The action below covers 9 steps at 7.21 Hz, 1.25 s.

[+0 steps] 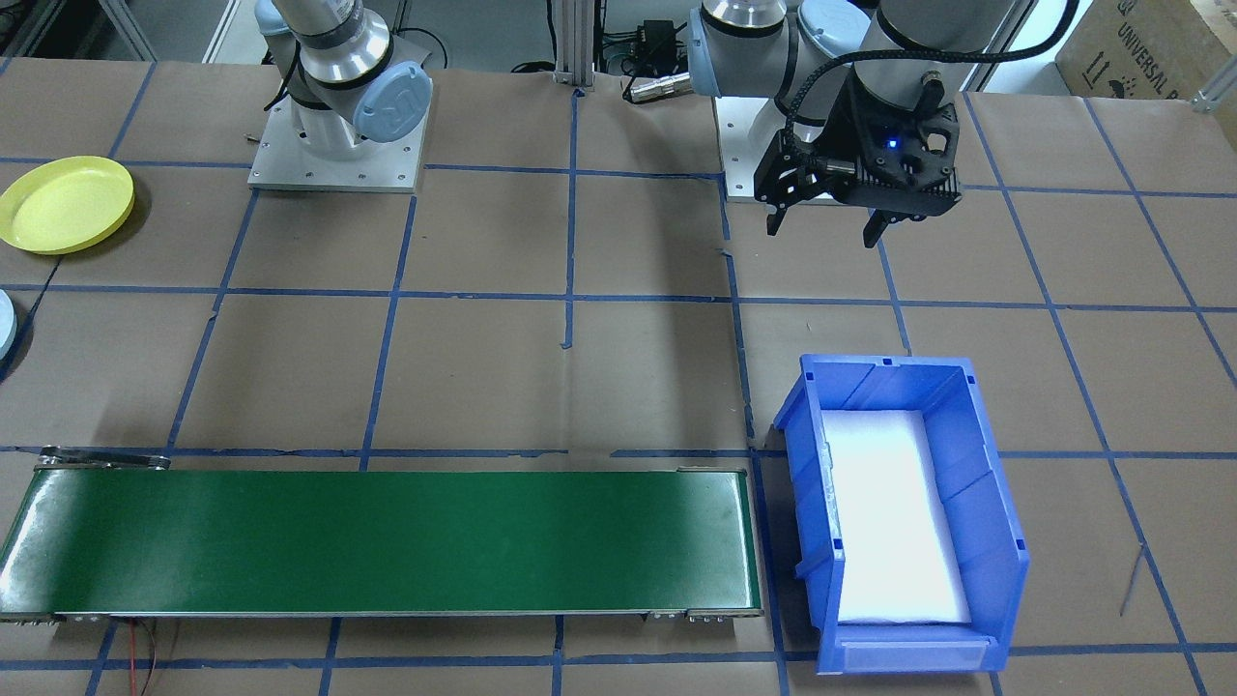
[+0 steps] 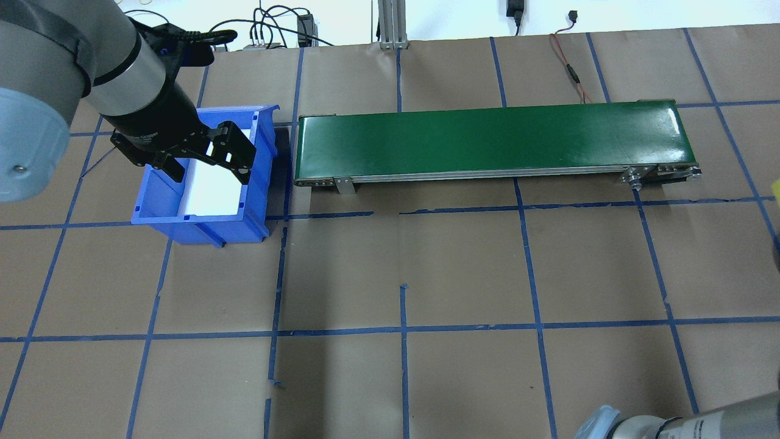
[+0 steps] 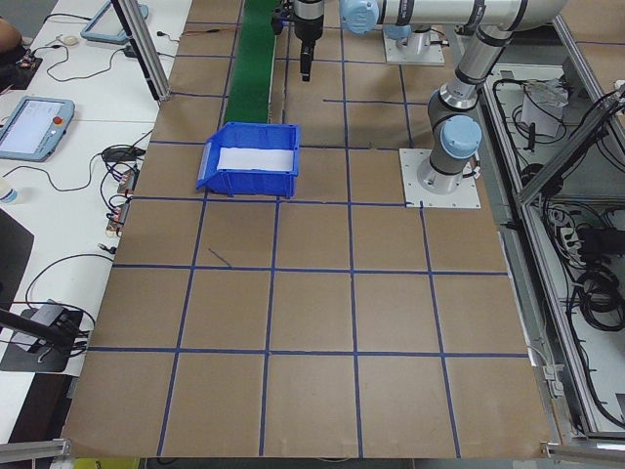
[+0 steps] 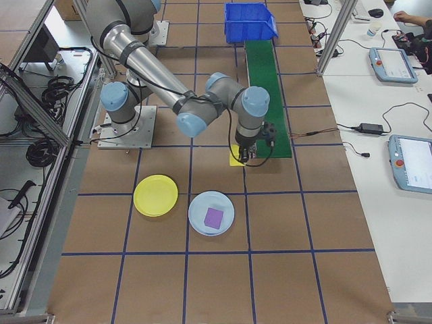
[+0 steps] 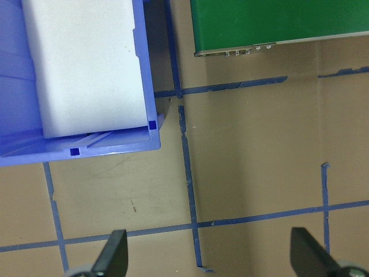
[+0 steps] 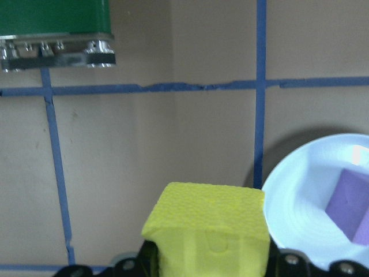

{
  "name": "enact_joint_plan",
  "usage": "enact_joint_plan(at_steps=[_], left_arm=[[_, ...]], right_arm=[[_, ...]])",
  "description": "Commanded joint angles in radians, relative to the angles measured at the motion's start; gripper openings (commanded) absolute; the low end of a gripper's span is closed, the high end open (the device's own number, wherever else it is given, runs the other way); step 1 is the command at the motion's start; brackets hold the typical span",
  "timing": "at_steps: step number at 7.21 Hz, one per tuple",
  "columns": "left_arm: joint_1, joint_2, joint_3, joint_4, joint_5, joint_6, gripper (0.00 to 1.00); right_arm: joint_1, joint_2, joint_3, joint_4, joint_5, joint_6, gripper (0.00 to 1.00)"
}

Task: Move block left to right into plate

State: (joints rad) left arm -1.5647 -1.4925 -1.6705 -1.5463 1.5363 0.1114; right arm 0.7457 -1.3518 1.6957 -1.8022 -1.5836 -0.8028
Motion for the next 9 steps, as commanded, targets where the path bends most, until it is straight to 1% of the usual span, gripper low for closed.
enact_joint_plan(at_steps=[1,2,3,4,6,7,8,9], left_arm=[[0.0,0.0,0.0,0.0,-0.001,0.002,1.0],[0.0,0.0,0.0,0.0,0.001,0.002,1.0],[-0.002,0.0,-0.003,0.0,0.001,0.002,1.0],[-0.002,0.001,-0.006,0.0,0.001,0.002,1.0],[-0.002,0.001,-0.008,0.0,0.001,0.002,1.0],[-0.002,0.001,-0.008,0.0,0.001,0.004,1.0],[-0.002,0.001,-0.008,0.0,0.001,0.002,1.0],[-0.002,0.001,-0.008,0.0,0.001,0.002,1.0]], right_arm=[[-0.203,-0.059,0.144,0.03,0.005,-0.095,0.08],[-0.265,-0.061,0.198,0.024,-0.002,-0.102,0.07],[-0.31,-0.061,0.237,0.0,-0.042,-0.174,0.08],[-0.339,-0.061,0.27,-0.059,-0.077,-0.205,0.15],[-0.345,-0.059,0.295,-0.091,-0.091,-0.188,0.77],[-0.348,-0.059,0.294,-0.091,-0.12,-0.185,0.92],[-0.35,-0.059,0.297,-0.088,-0.163,-0.191,1.0],[-0.348,-0.061,0.297,-0.085,-0.18,-0.188,1.0]])
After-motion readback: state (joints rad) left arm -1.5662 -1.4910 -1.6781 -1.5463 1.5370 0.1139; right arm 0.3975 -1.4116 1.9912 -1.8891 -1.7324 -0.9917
